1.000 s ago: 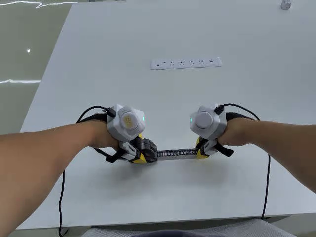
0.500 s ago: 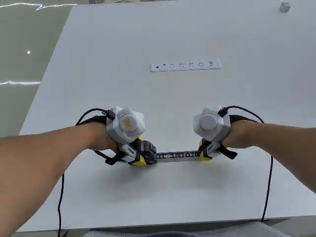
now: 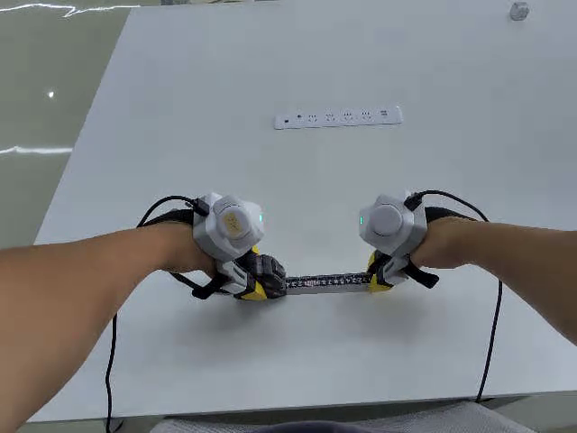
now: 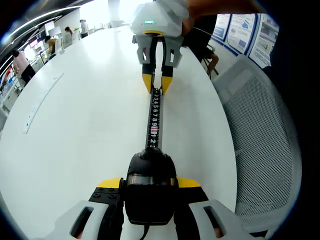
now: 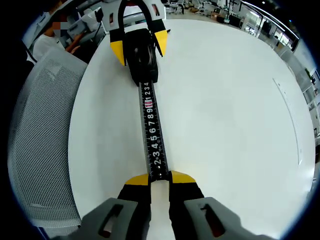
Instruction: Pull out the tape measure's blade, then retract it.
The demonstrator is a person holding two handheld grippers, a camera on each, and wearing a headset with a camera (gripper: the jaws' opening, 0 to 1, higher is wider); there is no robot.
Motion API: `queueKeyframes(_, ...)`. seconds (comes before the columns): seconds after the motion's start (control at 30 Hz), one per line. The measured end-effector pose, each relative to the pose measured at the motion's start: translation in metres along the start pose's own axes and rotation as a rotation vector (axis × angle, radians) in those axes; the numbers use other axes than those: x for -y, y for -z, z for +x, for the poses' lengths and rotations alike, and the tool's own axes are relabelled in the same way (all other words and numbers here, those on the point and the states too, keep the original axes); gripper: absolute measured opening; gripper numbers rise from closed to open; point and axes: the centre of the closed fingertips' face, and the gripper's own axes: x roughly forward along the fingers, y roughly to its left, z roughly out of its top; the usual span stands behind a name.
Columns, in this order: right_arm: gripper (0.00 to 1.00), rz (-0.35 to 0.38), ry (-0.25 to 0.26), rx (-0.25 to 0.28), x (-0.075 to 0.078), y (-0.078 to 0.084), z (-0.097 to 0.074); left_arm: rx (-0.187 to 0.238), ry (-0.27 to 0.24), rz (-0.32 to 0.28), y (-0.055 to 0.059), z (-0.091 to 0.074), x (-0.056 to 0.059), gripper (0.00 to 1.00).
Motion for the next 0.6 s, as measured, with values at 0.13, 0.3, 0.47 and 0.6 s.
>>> queueKeyframes(0.13,0.11,0.002,0.002,-0.002,0.0002,0.0019,-0.001,0.0,0.0,0.0,0.0,0.0001,0.0,0.35)
queueKeyframes(0.3,0.11,0.007,0.003,-0.002,0.0005,0.005,-0.002,0.0,0.0,0.001,0.0001,0.0002,0.0001,0.35)
queueKeyframes(0.47,0.11,0.009,0.005,-0.004,0.002,0.0077,-0.0027,-0.001,0.001,0.001,0.0003,0.0004,0.0001,0.35)
queueKeyframes(0.6,0.11,0.007,0.007,-0.005,0.0024,0.0093,-0.0031,-0.002,0.0,0.001,0.0004,0.0003,0.0002,0.35)
